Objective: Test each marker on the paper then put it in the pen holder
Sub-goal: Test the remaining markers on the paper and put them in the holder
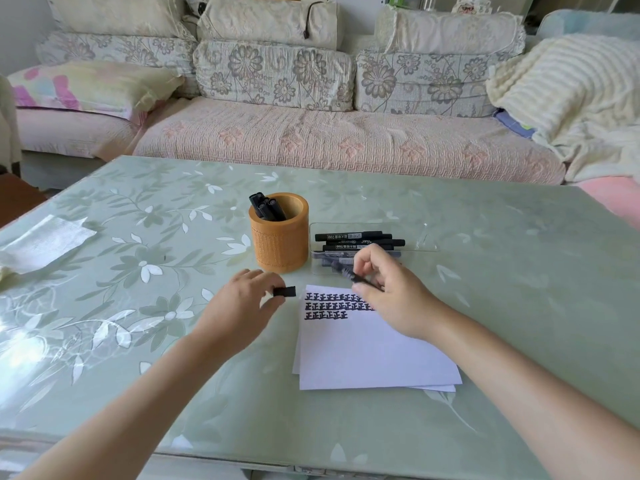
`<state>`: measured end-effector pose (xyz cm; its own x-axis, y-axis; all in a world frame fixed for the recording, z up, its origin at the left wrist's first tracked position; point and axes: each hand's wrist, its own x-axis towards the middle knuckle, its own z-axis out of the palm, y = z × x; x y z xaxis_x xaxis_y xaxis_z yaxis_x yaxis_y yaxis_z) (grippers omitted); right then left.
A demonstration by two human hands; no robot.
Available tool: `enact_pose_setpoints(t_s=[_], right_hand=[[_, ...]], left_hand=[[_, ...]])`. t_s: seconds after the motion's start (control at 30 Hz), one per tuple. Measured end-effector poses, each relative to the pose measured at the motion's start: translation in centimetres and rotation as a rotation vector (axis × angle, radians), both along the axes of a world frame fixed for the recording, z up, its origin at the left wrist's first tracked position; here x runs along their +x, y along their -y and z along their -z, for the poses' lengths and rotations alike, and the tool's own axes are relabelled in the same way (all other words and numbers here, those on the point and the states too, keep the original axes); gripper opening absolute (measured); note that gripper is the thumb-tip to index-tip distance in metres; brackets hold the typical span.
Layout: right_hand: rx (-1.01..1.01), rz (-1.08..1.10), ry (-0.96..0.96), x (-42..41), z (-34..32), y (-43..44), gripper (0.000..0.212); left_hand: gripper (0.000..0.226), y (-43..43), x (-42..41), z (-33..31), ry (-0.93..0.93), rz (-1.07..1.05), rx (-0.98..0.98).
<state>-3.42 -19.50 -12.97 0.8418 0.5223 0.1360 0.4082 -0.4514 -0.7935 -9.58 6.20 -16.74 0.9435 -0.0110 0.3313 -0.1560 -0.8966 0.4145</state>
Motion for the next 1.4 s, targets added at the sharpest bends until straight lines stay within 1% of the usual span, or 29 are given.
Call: enact_pose_setpoints(t_s=[0.1,0.23,0.5,0.67,0.8,0.9,0.97,1.13,1.23,1.37,1.4], right_hand=[[-0.126,0.026,0.095,-0.2,0.1,0.0,0.023],[-0.232,0.051,0.164,-0.5,0.1,0.0,0.018],[-0.227,0.044,0.175,-0.8,0.1,-0.2,0.017],[-0.145,-0.022,0.129,-1.0,0.4,-0.6,0.020],[-0.144,-0.039,0.169,-1.2,0.7,-0.8,0.023],[-0.159,-0.019,0.240,-1.3,1.3,-0.9,0.019],[-0.163,-0.010,0.286,-1.6,1.5,-0.9,0.019],[-0.142,-0.002,0.231,-2.1,1.3,-0.9,0.016],[-0.170,-0.036,0.204,-2.4,0.7,-1.0,0.011],[-0.297,-0.091,0.205,-2.3,-0.1,-1.1,0.013],[-0.301,-0.096,0.212,-2.2,0.0,-1.2,0.013]], left_hand=[[0.007,0.8,-0.2,-0.7,0.030,0.015,-0.082],[0.009,1.5,-0.4,-1.1,0.064,0.063,-0.102],[0.010,2.0,-0.8,-1.7,0.065,0.130,-0.109],[0.010,2.4,-1.1,-1.8,-0.003,0.183,-0.125],[0.010,2.6,-1.0,-2.1,-0.038,0.197,-0.135],[0.012,2.6,-1.1,-2.3,-0.048,0.214,-0.130],[0.012,2.7,-1.2,-2.4,-0.036,0.225,-0.136],[0.011,3.2,-1.6,-2.7,0.025,0.231,-0.133],[0.012,3.1,-1.5,-3.0,0.028,0.228,-0.151],[0.014,3.2,-1.1,-3.6,0.012,0.254,-0.157],[0.015,3.2,-0.9,-3.9,0.010,0.254,-0.151]])
